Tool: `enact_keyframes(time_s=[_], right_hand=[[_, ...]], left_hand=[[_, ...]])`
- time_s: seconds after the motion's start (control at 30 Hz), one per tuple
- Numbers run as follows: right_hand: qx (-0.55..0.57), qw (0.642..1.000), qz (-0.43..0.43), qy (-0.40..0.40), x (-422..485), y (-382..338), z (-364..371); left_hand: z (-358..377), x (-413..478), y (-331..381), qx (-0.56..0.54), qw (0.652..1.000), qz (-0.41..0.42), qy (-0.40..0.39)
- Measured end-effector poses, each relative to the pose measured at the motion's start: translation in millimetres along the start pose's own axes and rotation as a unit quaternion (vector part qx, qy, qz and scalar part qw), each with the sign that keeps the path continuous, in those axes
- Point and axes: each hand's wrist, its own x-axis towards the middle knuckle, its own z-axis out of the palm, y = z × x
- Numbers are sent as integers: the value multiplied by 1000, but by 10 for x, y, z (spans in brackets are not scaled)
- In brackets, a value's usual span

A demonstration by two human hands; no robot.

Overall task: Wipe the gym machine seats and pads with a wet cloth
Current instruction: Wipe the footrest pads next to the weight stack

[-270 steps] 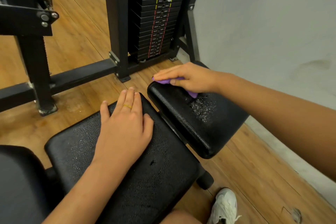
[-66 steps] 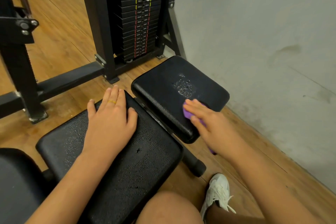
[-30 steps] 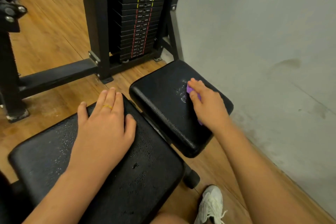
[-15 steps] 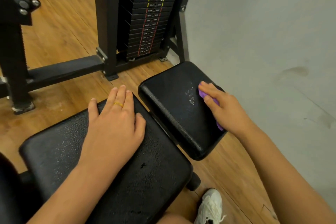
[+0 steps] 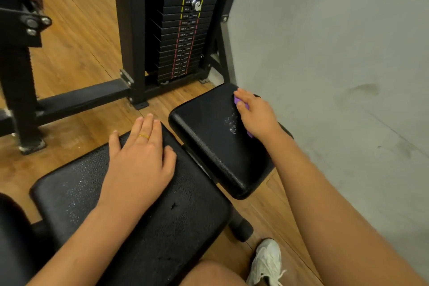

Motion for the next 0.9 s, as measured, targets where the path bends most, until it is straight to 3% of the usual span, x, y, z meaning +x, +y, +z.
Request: enact_keyframes(time_s=[0.17, 0.3, 0.57, 0.67, 0.9], right_hand=[[-5, 998, 53, 16, -754, -37, 12], [7, 999, -21, 28, -1589, -217, 146], [-22, 1000, 23, 4, -577, 92, -89], [-61, 997, 50, -14, -599, 53, -93], [-43, 994, -96, -36, -1572, -421, 133]], left_hand=[[-34, -11, 31, -4, 1000, 5, 1], [-25, 18, 25, -10, 1000, 8, 8], [-40, 11, 21, -19, 1000, 3, -3], [-58, -17, 27, -14, 1000, 10, -7], [-33, -8, 50, -22, 1000, 14, 13]])
